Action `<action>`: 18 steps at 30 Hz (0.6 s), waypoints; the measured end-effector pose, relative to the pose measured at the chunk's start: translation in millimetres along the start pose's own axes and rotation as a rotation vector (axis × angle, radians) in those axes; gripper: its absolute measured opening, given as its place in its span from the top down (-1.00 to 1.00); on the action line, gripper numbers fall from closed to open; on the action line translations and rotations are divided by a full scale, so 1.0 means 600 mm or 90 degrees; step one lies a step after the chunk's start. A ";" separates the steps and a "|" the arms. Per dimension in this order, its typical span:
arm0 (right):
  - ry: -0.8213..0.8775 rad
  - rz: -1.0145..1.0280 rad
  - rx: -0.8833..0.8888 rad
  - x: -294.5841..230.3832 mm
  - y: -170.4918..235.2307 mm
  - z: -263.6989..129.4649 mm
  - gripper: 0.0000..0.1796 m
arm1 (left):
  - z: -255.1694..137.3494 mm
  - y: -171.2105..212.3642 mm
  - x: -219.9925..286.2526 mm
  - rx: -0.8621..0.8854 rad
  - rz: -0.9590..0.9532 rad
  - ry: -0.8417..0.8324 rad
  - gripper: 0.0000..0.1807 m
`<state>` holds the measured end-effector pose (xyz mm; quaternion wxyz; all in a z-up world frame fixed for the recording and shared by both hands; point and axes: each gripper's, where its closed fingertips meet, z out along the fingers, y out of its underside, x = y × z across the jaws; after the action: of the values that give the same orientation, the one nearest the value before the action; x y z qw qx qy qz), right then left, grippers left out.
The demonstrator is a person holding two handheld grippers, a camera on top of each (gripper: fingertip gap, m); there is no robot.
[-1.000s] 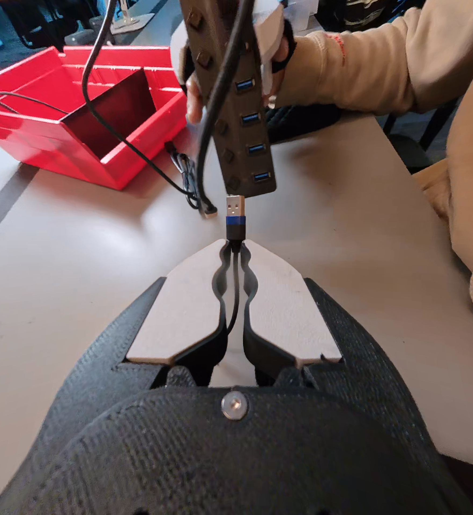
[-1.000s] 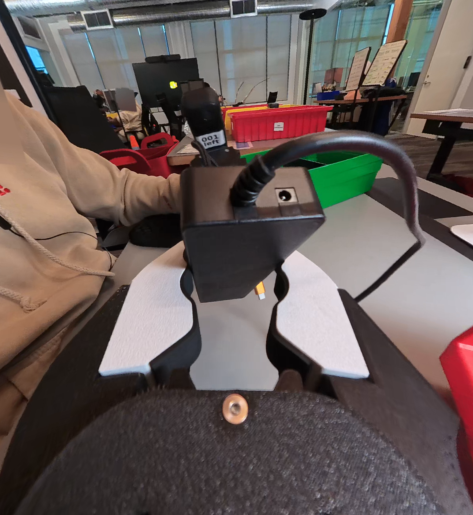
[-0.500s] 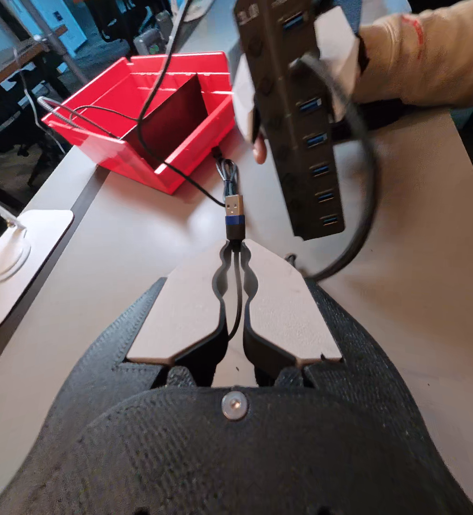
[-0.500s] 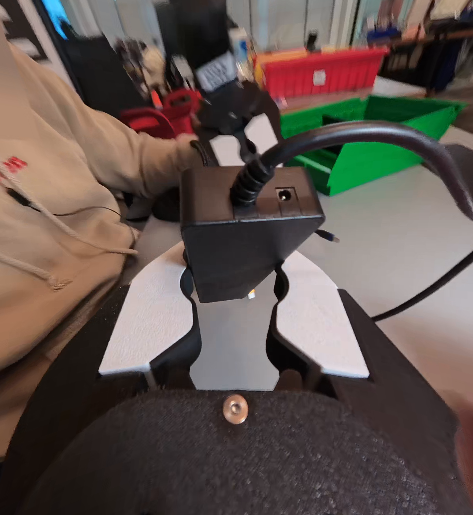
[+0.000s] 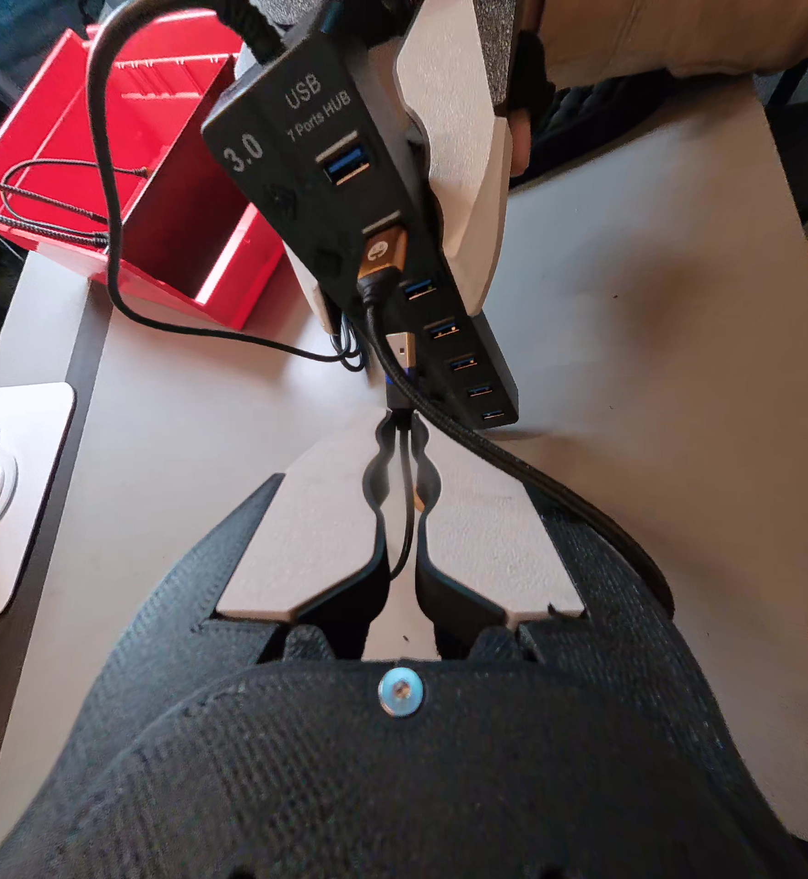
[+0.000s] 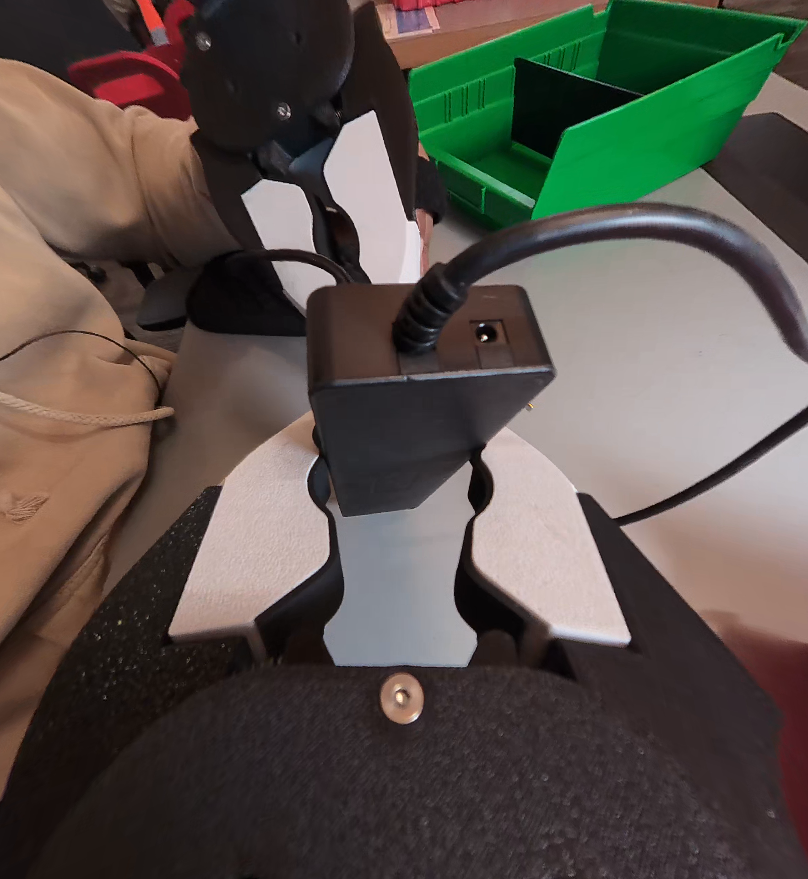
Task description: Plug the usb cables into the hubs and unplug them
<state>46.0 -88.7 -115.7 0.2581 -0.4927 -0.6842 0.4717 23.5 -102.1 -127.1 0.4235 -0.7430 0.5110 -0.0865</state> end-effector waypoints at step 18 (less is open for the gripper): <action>0.051 0.023 -0.045 0.018 -0.010 0.013 0.37 | -0.011 -0.009 -0.012 -0.088 0.056 -0.005 0.93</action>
<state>32.7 -82.2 -114.8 0.2592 -0.5324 -0.6803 0.4320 20.1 -98.9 -116.6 0.3765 -0.7474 0.5465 -0.0294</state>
